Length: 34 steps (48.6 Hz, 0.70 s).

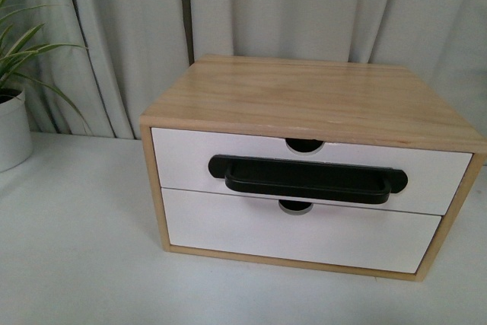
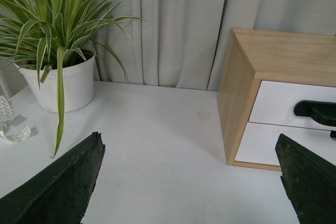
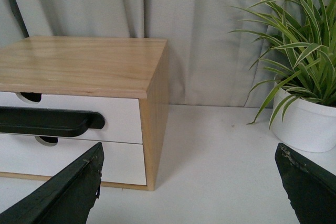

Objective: Pull drawer

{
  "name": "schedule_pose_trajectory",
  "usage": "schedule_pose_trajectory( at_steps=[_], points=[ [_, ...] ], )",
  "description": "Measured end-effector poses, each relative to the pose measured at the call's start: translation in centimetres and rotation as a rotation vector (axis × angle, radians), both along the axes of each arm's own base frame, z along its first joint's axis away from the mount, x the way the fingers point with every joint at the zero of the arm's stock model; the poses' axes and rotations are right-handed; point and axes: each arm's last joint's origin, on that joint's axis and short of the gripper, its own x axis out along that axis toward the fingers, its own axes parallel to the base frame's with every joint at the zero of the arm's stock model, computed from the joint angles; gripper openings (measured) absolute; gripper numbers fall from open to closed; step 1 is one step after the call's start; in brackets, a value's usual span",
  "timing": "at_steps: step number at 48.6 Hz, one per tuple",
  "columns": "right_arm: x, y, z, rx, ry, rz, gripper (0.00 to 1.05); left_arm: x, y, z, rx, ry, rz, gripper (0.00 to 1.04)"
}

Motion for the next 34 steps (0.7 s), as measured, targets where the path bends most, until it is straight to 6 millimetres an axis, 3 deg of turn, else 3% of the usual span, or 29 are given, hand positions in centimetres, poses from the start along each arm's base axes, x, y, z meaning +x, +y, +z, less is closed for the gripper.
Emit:
schedule_pose_trajectory(
  at_steps=[34],
  points=[
    [0.0, 0.0, 0.0, 0.0, 0.0, 0.0, 0.96, 0.0, 0.0, 0.0, 0.0, 0.0, 0.0, 0.99]
  ],
)
